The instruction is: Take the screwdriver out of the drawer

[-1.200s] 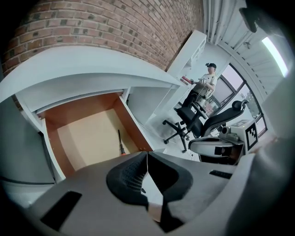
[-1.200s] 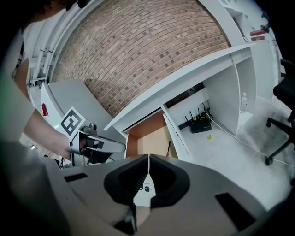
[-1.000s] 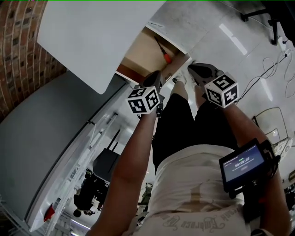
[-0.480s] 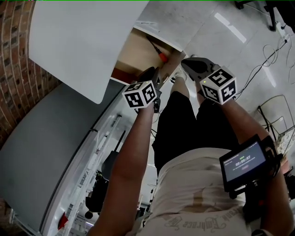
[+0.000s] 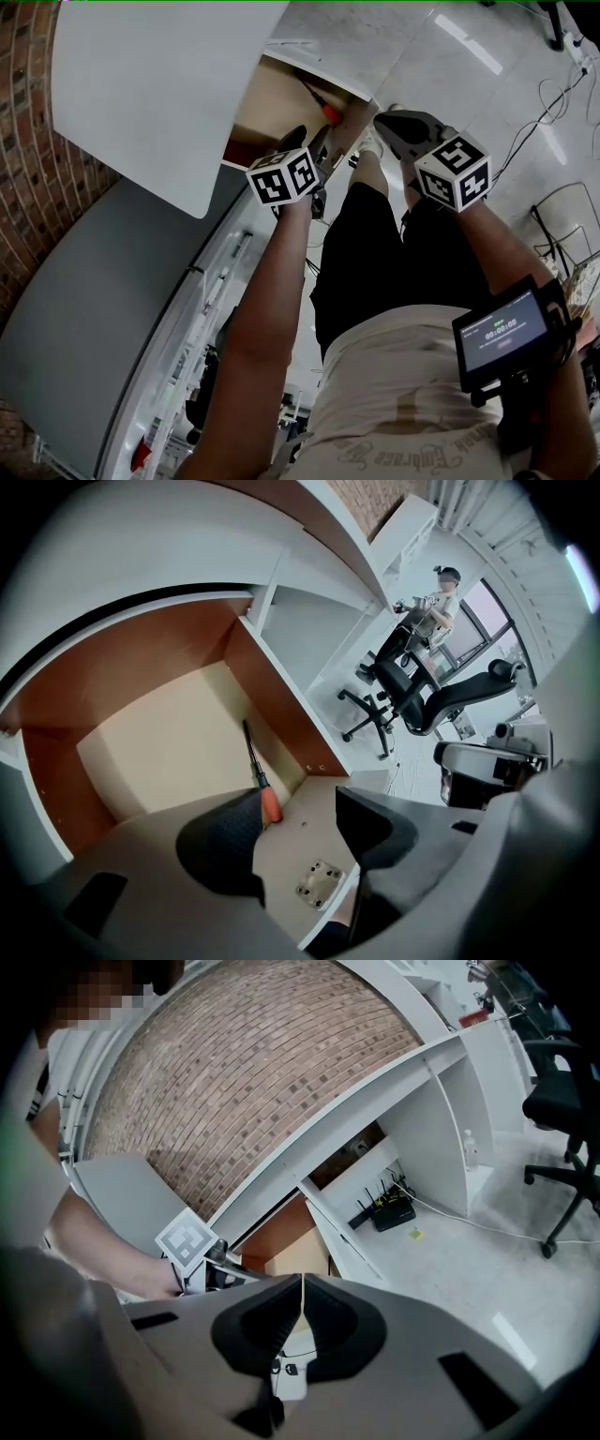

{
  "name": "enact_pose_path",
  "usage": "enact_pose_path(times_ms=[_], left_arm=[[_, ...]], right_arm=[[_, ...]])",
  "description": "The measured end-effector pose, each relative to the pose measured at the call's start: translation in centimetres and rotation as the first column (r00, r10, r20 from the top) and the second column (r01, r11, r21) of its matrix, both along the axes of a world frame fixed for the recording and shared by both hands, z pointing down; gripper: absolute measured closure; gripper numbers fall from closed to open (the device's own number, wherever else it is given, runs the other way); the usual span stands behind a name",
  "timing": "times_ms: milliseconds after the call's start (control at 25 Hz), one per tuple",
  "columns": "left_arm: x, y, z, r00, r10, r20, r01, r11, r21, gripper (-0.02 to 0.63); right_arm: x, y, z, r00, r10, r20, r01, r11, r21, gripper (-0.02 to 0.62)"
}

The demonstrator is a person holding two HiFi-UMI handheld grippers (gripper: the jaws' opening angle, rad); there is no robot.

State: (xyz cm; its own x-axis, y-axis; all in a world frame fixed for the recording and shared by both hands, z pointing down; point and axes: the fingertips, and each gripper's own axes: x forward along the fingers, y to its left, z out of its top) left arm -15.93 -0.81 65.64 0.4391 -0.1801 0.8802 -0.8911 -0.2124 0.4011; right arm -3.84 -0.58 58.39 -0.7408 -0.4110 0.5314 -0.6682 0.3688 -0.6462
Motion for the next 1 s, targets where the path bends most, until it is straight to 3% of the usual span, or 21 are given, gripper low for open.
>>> enact_pose_path(times_ms=[640, 1000], left_arm=[[0.4, -0.1, 5.2, 0.996, 0.07, 0.055, -0.062, 0.989, -0.135, 0.365], [1.2, -0.7, 8.6, 0.994, 0.073, 0.083, -0.057, 0.981, -0.184, 0.413]], right_arm=[[2.8, -0.3, 1.2, 0.997, 0.073, -0.038, -0.073, 0.997, 0.001, 0.571], [4.5, 0.2, 2.2, 0.993, 0.12, -0.015, -0.12, 0.993, -0.018, 0.571]])
